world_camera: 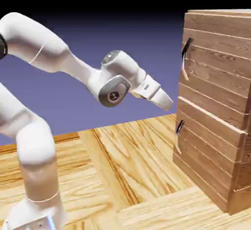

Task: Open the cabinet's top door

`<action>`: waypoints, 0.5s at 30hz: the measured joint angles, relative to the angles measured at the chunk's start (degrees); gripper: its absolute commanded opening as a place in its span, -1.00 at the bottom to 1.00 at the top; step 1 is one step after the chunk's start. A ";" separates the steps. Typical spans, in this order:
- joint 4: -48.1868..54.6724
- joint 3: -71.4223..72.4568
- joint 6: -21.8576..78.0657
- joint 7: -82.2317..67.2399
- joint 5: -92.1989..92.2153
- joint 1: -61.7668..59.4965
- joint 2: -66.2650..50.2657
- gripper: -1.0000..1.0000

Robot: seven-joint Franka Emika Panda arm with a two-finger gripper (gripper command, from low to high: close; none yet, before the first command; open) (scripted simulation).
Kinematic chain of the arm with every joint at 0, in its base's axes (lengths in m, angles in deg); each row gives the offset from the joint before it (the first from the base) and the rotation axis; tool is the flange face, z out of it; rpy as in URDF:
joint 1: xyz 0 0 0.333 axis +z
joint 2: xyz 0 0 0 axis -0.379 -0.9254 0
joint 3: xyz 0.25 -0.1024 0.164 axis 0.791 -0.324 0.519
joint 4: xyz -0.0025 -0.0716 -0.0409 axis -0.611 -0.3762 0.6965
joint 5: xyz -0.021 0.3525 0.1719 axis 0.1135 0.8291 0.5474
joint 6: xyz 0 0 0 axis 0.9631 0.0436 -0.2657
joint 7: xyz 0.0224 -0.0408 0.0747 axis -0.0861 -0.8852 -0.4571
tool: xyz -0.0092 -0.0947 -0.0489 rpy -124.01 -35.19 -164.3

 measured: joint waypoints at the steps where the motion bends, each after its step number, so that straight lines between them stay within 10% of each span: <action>1: 0.40 1.17 0.53 2.04 2.49 -1.35 0.96 0.00; 15: 6.04 17.54 8.00 30.64 37.38 -20.30 14.40 0.00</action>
